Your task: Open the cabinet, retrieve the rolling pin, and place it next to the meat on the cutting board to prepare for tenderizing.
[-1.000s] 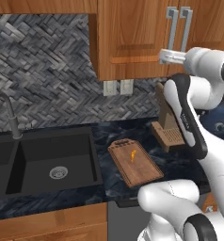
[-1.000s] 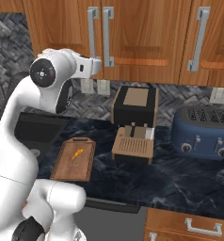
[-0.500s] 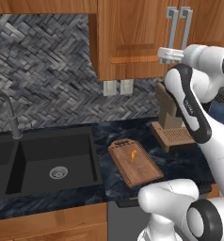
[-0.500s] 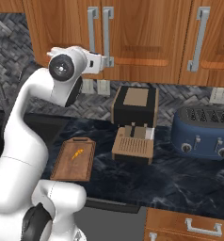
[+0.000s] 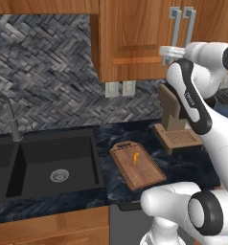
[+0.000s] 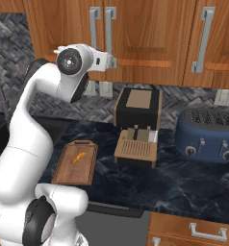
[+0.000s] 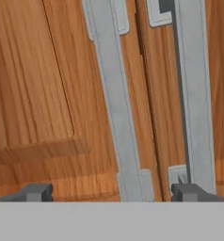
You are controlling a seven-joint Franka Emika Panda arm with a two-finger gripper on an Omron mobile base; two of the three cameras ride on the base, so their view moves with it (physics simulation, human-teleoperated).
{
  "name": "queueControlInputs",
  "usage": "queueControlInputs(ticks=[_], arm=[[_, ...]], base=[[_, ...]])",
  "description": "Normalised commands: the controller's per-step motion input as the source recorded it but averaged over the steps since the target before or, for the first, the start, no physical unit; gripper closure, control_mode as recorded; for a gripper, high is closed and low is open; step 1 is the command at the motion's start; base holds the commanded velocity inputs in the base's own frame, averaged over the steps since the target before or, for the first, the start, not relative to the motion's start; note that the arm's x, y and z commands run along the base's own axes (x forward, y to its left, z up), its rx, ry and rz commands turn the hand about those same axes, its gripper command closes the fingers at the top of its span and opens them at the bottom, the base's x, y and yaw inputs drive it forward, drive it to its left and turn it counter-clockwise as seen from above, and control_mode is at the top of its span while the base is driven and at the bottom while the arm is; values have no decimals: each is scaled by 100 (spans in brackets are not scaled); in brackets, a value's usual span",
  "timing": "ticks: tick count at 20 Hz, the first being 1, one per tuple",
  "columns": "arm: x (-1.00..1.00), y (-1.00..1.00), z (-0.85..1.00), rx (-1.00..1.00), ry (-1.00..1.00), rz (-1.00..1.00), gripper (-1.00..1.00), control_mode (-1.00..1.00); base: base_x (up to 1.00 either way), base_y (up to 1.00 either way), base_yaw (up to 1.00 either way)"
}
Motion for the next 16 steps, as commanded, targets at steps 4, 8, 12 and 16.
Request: queueControlInputs(ticks=[4,8,12,16], arm=[[38,0,0,0,4,0,-100,-100],[36,-1,0,0,5,0,-100,-100],[40,0,0,0,6,0,-100,-100],[34,0,0,0,5,0,-100,-100]], base=[[0,0,0],[0,0,0],[0,0,0],[0,0,0]])
